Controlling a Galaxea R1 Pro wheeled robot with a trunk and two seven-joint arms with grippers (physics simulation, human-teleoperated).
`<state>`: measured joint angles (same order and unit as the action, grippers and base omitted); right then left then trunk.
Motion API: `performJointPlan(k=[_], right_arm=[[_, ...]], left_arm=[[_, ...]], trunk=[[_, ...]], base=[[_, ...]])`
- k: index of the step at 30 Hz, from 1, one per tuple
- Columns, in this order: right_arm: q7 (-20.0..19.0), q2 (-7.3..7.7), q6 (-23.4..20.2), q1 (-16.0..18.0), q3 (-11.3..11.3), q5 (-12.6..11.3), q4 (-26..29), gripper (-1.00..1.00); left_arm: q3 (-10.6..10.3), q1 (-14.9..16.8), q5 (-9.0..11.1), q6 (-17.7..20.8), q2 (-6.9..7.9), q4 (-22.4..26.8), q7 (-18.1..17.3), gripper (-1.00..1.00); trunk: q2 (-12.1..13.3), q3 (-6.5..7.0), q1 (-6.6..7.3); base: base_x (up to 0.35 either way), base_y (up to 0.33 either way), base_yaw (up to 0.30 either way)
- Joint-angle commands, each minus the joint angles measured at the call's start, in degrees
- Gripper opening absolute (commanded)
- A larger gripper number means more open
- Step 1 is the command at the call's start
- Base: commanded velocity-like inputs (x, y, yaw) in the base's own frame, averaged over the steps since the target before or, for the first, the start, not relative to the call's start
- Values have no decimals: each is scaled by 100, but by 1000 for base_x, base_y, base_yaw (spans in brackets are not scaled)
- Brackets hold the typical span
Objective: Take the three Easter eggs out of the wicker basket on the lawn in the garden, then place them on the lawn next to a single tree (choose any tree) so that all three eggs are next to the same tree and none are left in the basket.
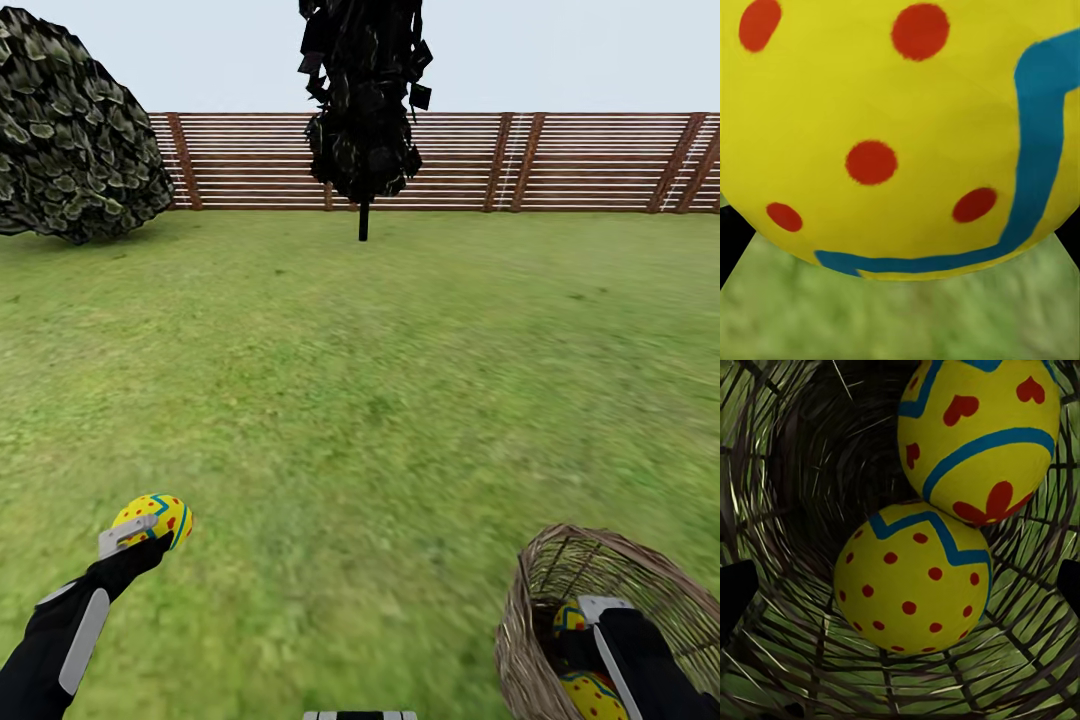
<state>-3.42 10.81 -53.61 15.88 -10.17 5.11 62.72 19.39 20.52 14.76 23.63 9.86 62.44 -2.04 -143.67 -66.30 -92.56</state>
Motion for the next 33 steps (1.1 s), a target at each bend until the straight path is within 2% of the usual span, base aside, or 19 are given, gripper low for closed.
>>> performJointPlan(k=[1, 9, 25, 33], right_arm=[[-36, -2, -26, 2, -3, 51, 5, 100], [-41, 42, -27, 2, -20, 41, 29, 100], [-38, 35, -27, 2, -3, 43, 30, 100], [-38, 35, -35, 2, -3, 37, 21, 100]], left_arm=[[13, 1, 26, 32, -2, 8, -23, -100], [13, -4, 20, 36, -78, 14, -16, -100], [13, -12, 24, 44, -77, 208, -18, -100], [13, -17, 35, 46, -74, 277, -24, -100]], trunk=[[-2, -5, 1], [-13, -182, -20], [-34, -537, -61], [-34, -537, -61]], base=[[12, 0, 0], [1, 0, 0], [0, 0, 0], [25, -2, 0]])
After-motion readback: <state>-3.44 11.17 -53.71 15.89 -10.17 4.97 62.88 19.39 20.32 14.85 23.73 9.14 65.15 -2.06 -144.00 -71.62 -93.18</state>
